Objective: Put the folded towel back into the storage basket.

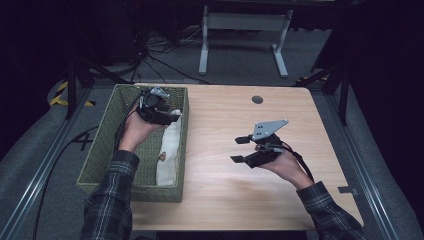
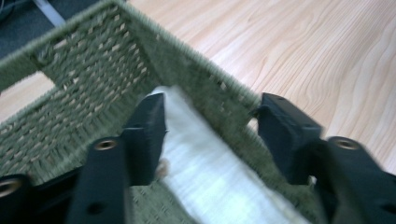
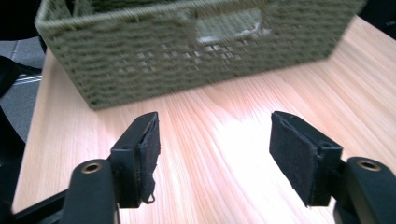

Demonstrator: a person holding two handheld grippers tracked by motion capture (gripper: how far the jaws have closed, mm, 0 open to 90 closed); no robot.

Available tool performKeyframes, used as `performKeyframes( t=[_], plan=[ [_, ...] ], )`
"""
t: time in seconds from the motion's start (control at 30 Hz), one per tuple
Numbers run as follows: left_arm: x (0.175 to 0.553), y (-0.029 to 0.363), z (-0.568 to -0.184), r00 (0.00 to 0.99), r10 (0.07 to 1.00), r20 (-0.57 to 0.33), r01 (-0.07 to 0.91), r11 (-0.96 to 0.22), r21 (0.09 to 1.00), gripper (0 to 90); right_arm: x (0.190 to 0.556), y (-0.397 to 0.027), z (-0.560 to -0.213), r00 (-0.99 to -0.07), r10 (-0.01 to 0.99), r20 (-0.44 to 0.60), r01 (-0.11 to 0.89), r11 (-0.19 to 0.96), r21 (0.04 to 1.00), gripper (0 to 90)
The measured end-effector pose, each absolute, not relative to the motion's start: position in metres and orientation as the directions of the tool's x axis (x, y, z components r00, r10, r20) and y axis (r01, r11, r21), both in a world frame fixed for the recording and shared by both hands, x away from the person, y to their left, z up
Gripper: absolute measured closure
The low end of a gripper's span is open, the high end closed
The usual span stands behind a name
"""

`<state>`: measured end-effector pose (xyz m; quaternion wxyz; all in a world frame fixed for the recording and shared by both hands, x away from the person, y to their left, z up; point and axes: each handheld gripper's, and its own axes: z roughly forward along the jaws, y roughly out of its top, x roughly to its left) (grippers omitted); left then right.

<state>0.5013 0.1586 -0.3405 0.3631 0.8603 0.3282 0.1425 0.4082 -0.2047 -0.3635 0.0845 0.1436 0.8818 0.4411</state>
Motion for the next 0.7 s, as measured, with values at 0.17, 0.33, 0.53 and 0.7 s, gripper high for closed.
performKeyframes(
  t=[0.17, 0.33, 0.53, 0.7],
  plan=[
    [0.491, 0.144, -0.333, 0.771, 0.636, -0.022, 0.439, -0.506, 0.743, 29.0, 0.407, -0.23, -0.372, -0.928, 0.372, -0.02, 0.211, 0.568, 0.795, 31.0],
    [0.483, 0.124, -0.328, 0.787, 0.616, -0.035, 0.433, -0.51, 0.743, 25.3, 0.407, -0.245, -0.379, -0.92, 0.39, -0.02, 0.227, 0.576, 0.785, 30.3],
    [0.472, 0.097, -0.325, 0.809, 0.586, -0.05, 0.422, -0.519, 0.744, 21.7, 0.408, -0.261, -0.381, -0.908, 0.418, -0.03, 0.247, 0.592, 0.767, 27.7],
    [0.459, 0.074, -0.329, 0.823, 0.566, -0.053, 0.41, -0.525, 0.746, 20.8, 0.406, -0.271, -0.382, -0.903, 0.429, -0.035, 0.248, 0.585, 0.772, 27.8]
  ],
)
